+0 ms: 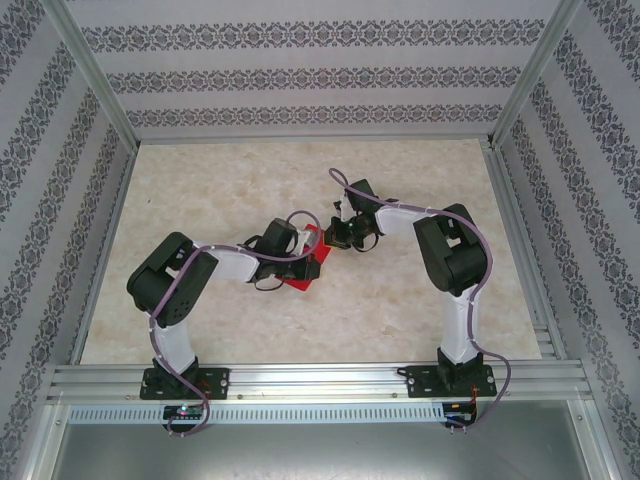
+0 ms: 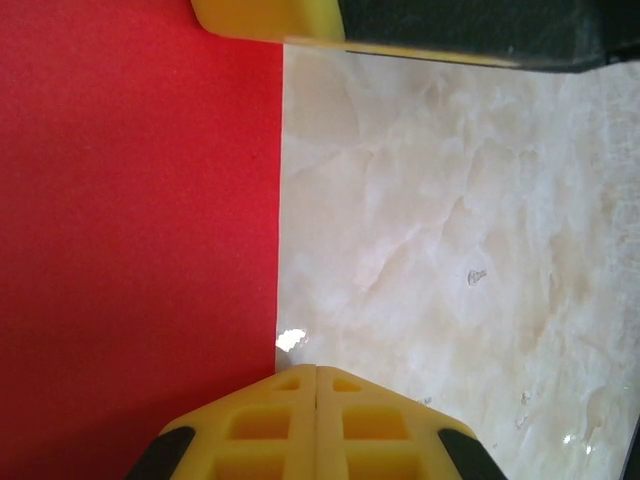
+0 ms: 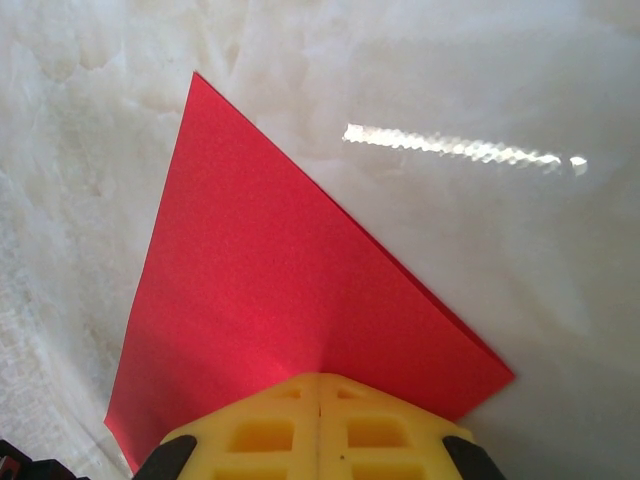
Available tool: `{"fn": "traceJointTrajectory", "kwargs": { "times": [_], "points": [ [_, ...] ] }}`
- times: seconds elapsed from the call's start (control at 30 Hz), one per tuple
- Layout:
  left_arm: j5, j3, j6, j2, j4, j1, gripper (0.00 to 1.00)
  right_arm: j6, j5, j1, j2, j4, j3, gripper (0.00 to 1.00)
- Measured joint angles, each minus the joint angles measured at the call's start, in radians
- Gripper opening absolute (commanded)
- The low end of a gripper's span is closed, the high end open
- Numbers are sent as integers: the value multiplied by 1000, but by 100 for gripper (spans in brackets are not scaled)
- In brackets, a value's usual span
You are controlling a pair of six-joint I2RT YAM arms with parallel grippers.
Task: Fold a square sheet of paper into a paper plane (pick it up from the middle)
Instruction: First fold in half a square sheet of paper at the center of the table, then rotate the paper at the center of the table.
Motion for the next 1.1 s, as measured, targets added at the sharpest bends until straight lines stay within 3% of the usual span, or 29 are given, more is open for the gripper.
{"fn": "traceJointTrajectory", "kwargs": {
  "times": [1.1],
  "points": [
    [7, -189, -35, -162, -6, -27, 0, 1, 2, 0, 11, -32, 24, 0]
  ]
}}
